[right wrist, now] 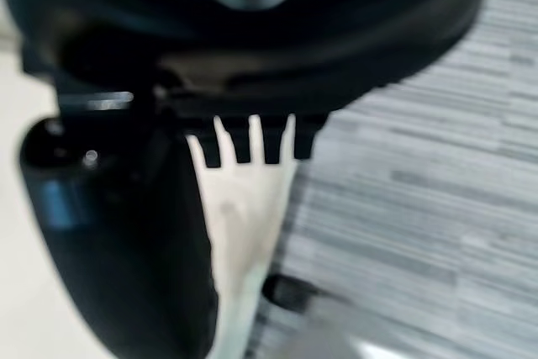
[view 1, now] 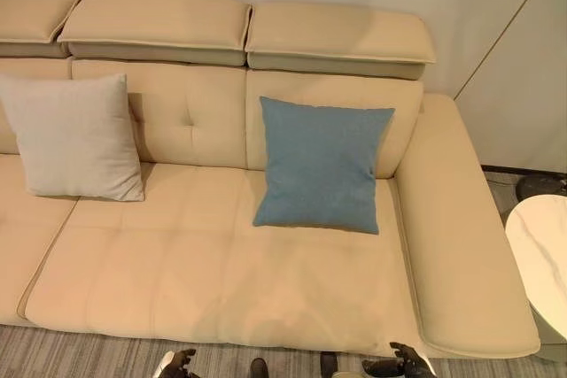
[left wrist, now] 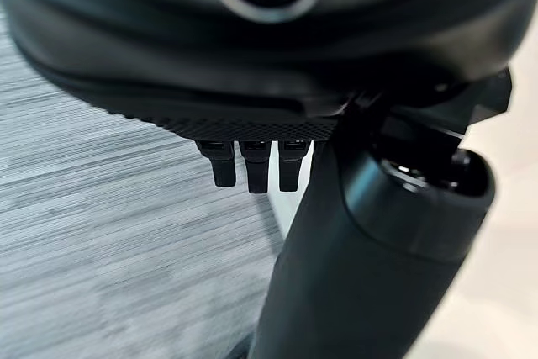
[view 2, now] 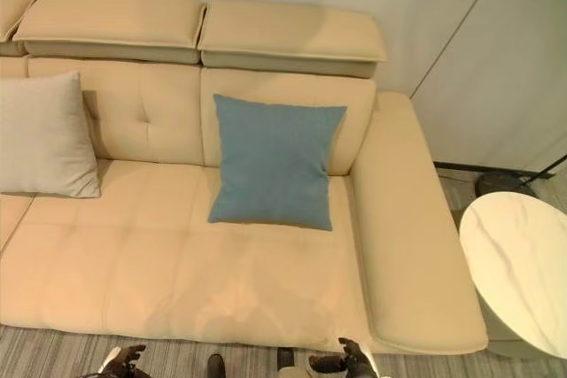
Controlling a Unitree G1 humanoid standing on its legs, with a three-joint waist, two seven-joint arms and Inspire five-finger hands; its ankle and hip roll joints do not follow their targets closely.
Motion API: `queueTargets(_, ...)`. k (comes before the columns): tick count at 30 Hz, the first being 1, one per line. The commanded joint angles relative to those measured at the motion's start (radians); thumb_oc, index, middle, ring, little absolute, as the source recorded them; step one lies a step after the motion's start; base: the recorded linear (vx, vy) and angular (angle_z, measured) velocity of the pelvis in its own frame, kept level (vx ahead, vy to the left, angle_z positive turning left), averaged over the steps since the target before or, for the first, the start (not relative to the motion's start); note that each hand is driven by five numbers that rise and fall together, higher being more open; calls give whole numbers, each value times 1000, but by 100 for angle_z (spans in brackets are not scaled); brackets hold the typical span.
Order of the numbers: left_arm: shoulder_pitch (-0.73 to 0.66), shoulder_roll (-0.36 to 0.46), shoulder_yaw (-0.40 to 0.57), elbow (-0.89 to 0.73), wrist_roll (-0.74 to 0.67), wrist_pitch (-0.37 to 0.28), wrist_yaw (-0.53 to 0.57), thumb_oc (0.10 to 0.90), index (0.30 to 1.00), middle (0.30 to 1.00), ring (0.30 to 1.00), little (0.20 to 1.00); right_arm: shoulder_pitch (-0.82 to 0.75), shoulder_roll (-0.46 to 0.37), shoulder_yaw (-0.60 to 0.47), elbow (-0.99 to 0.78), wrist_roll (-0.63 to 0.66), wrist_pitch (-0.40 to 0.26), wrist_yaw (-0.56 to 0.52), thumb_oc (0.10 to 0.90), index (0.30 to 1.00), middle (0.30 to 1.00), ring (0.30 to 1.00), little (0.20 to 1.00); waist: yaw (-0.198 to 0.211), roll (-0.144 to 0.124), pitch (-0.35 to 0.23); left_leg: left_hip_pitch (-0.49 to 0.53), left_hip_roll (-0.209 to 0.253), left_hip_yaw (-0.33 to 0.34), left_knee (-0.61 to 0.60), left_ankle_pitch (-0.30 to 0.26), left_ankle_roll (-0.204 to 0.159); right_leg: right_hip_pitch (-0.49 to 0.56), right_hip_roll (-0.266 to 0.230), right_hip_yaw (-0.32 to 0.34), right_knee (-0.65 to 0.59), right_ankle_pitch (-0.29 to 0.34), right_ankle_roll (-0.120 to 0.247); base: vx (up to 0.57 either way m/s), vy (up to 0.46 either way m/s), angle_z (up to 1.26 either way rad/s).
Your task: Pick up all the scattered cushions and arrange them neatly on the sofa.
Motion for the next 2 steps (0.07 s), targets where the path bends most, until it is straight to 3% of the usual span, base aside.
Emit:
queueTargets(1, -65, 98, 88, 53, -27, -6, -7, 800, 900, 900, 900, 900, 16, -35, -14, 14, -5, -7, -8, 800, 900, 900, 900, 900, -13, -24, -91, -41, -33, -40, 35, -90, -30, -25, 12, 28, 96, -65, 63, 16, -19, -13)
queueTargets(2, -73, 113, 94, 47, -33, -5, -17, 800, 900, 900, 900, 900, 18, -44, -14, 21, -5, -1, 0, 800, 900, 900, 900, 900, -18, -22, -99, -22, -30, -40, 20, -84, -33, -14, 20, 29, 84, -67, 58, 10, -17, -15)
